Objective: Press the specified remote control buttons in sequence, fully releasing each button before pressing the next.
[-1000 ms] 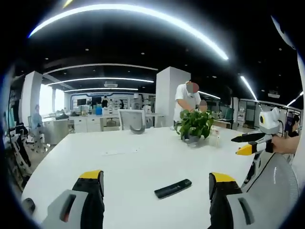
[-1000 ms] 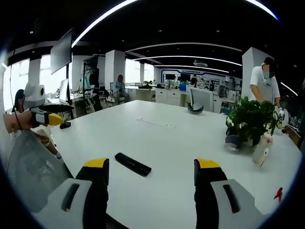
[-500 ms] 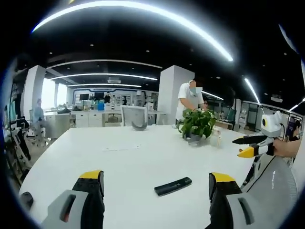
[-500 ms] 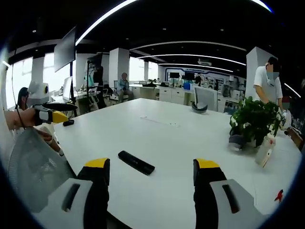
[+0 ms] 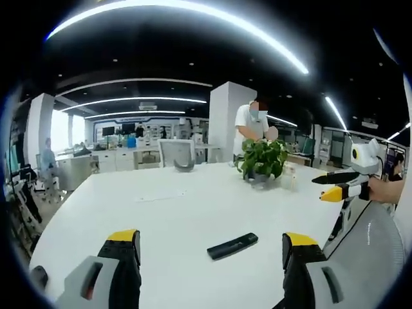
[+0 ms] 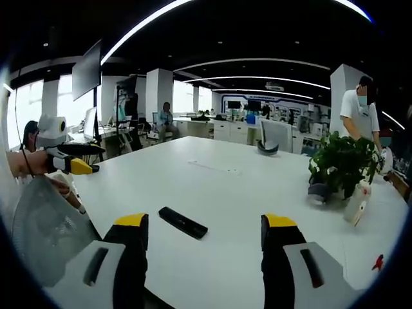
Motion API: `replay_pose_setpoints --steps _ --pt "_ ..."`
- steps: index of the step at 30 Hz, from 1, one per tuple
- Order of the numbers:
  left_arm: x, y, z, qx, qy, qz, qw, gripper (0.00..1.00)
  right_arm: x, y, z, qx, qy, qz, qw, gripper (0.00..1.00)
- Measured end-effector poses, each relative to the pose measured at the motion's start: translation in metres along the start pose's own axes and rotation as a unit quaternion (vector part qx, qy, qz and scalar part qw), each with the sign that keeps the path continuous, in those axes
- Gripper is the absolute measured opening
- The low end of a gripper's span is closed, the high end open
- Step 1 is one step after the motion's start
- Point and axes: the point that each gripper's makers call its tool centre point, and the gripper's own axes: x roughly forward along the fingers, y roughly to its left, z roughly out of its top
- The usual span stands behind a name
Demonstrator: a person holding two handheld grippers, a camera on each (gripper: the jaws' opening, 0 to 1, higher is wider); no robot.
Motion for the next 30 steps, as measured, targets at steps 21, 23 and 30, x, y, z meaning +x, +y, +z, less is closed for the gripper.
replay_pose_setpoints --steps 21,23,30 --pt "0.013 -0.020 -0.015 0.002 0.044 -0.093 0.9947 1.00 -0.006 -0.006 0.009 0.002 -0.019 -0.017 0.9997 0.73" --pt "0.018 -0.023 -0.025 0.045 0.079 -0.108 0.9900 1.00 -0.006 -0.008 0.009 0.003 -0.019 -0.019 0.9996 0.73" --pt "0.034 -0.034 -0.043 0.107 0.134 -0.155 0.9729 1.00 -0.006 -0.010 0.008 0.006 -0.013 -0.025 0.9996 0.73"
